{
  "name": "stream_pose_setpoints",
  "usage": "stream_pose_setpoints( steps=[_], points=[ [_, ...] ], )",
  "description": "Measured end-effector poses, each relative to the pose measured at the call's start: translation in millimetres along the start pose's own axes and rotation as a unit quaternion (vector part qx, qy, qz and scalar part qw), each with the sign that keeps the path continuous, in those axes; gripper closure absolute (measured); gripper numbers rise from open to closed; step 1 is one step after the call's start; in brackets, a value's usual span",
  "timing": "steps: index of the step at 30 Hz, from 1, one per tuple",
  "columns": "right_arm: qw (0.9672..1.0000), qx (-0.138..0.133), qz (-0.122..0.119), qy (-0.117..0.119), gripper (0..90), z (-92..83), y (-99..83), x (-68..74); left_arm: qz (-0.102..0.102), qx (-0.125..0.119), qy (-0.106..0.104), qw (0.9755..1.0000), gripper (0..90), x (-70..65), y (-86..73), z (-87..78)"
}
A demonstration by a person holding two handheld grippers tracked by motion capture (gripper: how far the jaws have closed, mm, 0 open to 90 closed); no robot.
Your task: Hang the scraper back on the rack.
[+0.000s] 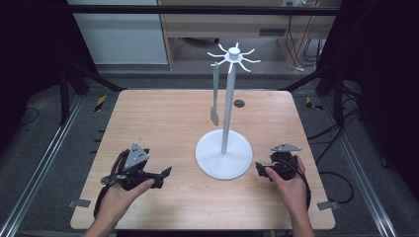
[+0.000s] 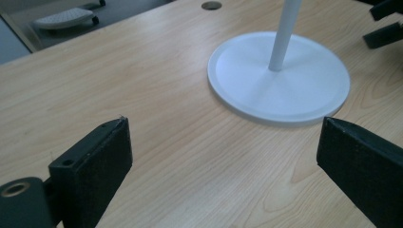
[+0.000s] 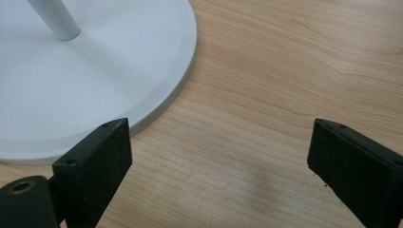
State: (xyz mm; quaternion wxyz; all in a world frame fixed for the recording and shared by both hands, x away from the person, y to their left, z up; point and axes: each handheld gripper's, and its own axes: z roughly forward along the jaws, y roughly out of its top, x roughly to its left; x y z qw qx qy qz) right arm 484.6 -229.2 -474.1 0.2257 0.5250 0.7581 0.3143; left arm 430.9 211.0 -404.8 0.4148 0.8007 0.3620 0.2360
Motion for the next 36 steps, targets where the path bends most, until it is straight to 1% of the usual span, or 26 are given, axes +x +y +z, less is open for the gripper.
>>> stream_pose_setpoints(
  steps=[3,5,10,13,17,23,26,33,36],
  points=[
    [1.0000,0.001,0.000,-0.001,8.1,0.0,-0.1,0.2,0.004,0.009,0.008,0.9999,4.3,1.7,-11.2,5.7],
    [1.0000,-0.001,0.000,0.000,8.0,0.0,-0.1,0.1,0.002,0.012,0.006,0.9999,4.3,3.2,-18.8,8.9],
    [1.0000,0.002,-0.002,-0.001,8.1,0.1,-0.1,0.6,0.005,0.023,0.013,0.9996,4.3,6.9,-36.8,14.8],
    [1.0000,0.002,-0.003,-0.001,8.0,0.3,-0.2,0.8,0.010,0.030,0.019,0.9993,4.4,9.2,-44.5,16.6],
    [1.0000,0.002,-0.003,-0.001,8.1,0.3,-0.2,1.1,0.011,0.035,0.025,0.9990,4.3,13.2,-52.7,17.9],
    [1.0000,0.004,-0.003,-0.001,8.0,0.5,-0.2,1.8,-0.002,0.037,0.031,0.9988,4.3,21.2,-62.6,19.1],
    [1.0000,0.004,-0.005,-0.003,8.1,0.9,-0.2,1.8,-0.006,0.036,0.038,0.9986,4.3,25.0,-66.0,19.4],
    [1.0000,0.003,-0.007,0.000,8.0,1.2,0.1,3.1,-0.018,0.037,0.052,0.9978,4.4,35.8,-74.5,20.1],
    [1.0000,0.003,-0.007,0.000,8.0,1.3,0.0,3.0,-0.025,0.041,0.055,0.9973,4.6,41.3,-79.6,20.5]
  ],
)
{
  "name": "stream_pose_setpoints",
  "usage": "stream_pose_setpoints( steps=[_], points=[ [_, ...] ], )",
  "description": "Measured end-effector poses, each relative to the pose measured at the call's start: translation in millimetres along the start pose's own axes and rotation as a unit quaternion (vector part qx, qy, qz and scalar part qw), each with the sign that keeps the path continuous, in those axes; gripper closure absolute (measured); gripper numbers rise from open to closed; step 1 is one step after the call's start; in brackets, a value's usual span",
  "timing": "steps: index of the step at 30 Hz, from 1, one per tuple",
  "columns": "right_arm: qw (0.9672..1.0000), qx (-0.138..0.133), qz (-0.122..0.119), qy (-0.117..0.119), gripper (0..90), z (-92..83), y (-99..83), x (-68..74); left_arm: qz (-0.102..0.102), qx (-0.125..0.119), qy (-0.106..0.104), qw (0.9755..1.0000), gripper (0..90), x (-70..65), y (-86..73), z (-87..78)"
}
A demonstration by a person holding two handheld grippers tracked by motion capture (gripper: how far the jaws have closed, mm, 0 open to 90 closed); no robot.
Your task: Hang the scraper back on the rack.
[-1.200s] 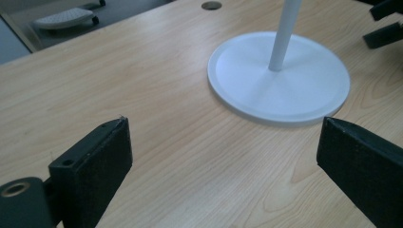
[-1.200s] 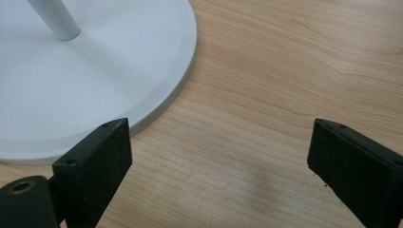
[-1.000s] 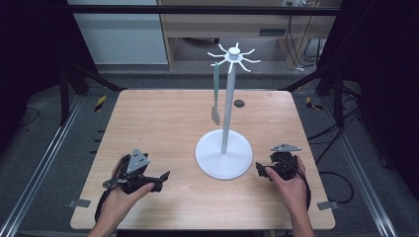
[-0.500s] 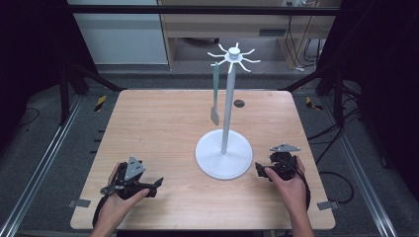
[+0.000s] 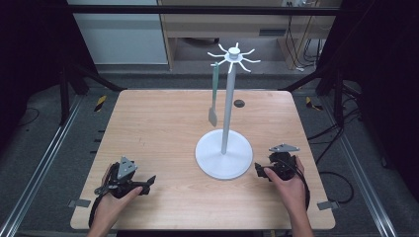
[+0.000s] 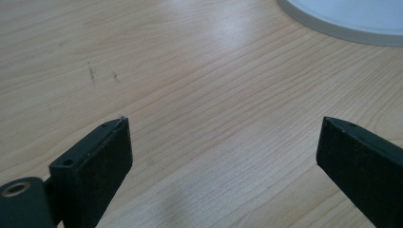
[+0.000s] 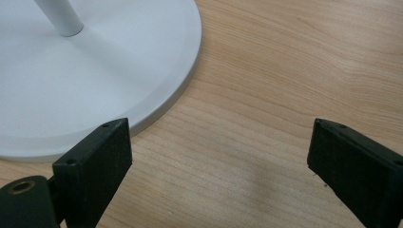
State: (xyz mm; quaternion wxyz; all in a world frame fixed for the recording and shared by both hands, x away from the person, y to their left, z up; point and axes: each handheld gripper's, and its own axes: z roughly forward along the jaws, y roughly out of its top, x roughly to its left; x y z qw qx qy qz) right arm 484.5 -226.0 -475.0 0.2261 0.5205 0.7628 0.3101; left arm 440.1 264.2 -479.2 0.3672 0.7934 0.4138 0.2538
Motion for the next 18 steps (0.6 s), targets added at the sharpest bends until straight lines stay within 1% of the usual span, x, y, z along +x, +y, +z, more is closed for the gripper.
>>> stream_pose_setpoints(
  steps=[3,6,9,10,11,12,14,18],
  points=[
    [1.0000,0.000,0.000,0.000,8.0,0.0,-0.1,-0.1,-0.008,0.006,0.004,0.9999,4.8,5.3,-4.9,1.8],
    [1.0000,-0.001,0.000,0.000,8.1,0.0,0.0,-0.1,-0.006,0.019,0.008,0.9998,4.9,7.9,-10.0,4.4],
    [1.0000,0.000,-0.001,0.001,8.1,0.1,0.2,-0.3,-0.001,0.032,0.006,0.9995,4.7,8.1,-11.6,7.9],
    [1.0000,-0.001,0.002,0.003,8.1,0.0,0.4,-0.2,-0.003,0.034,0.001,0.9994,4.7,8.8,-11.1,8.3],
    [1.0000,0.000,0.002,0.004,8.0,-0.1,0.5,-0.1,-0.009,0.030,0.000,0.9995,4.7,9.3,-10.7,8.8],
    [1.0000,-0.001,0.001,0.003,8.1,-0.1,0.6,-0.1,-0.010,0.032,0.000,0.9994,4.7,10.1,-10.0,8.8],
    [1.0000,-0.001,0.002,0.003,8.0,-0.1,0.6,0.0,-0.001,0.040,0.009,0.9991,4.8,11.0,-9.1,8.3],
    [1.0000,0.000,0.002,0.004,8.0,0.7,0.9,-0.3,-0.004,0.037,0.014,0.9992,4.7,13.0,-8.4,3.4]
  ],
)
